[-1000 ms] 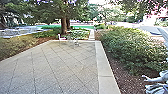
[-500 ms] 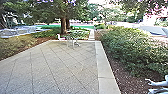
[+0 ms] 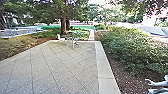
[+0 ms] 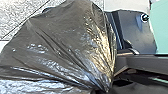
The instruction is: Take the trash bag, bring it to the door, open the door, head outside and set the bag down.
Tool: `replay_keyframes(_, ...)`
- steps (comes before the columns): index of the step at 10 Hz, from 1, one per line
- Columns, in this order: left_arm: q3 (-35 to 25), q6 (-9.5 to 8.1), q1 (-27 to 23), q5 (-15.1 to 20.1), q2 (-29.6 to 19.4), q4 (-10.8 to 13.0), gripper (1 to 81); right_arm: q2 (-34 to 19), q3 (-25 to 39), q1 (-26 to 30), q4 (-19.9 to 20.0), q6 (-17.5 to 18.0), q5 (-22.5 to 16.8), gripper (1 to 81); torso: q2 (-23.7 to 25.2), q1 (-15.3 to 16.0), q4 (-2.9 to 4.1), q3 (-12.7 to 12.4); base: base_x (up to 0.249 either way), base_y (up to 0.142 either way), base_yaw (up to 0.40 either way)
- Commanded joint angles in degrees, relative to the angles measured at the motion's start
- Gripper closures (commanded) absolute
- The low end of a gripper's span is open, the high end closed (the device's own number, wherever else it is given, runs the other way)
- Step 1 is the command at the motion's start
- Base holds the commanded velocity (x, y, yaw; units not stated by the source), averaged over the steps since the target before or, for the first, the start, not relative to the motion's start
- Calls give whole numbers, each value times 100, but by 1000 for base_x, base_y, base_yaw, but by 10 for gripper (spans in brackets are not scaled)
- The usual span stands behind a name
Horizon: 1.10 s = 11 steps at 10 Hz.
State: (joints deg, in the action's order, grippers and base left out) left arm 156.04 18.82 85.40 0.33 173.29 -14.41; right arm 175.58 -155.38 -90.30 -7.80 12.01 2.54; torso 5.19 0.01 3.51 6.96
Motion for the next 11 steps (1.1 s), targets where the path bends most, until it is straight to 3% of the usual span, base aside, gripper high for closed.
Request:
replay_keyframes(1, -38, -1, -291, 363, -74, -62, 811, 50, 35, 209, -46, -5, -306, 10, 0, 0, 0, 119, 0, 0, 0)
replay_keyframes(2, -100, -28, -317, 363, -119, -62, 811, 41, 27, 209, -46, -14, -306, 10, 0, 0, 0, 538, 0, 0, 0)
replay_keyframes(4, -478, -45, -370, 371, -356, -62, 811, 41, 35, 208, -46, -14, -306, 10, 2, -1, 0, 666, 0, 0, 0)
replay_keyframes(8, -1374, -89, -684, 407, -980, -106, 811, 41, 53, 182, -134, -14, -306, 10, 0, -1, 0, 1404, 0, 0, 0)
replay_keyframes(9, -1488, -98, -791, 424, -1094, -203, 811, 41, 53, 182, -134, -14, -306, 10, 0, -1, 0, 1064, 0, 0, 0)
replay_keyframes(11, -1864, -98, -1081, 677, -1409, -386, 811, 41, 53, 174, -134, -14, -306, 10, -5, 5, 0, 1305, 0, 0, 0)
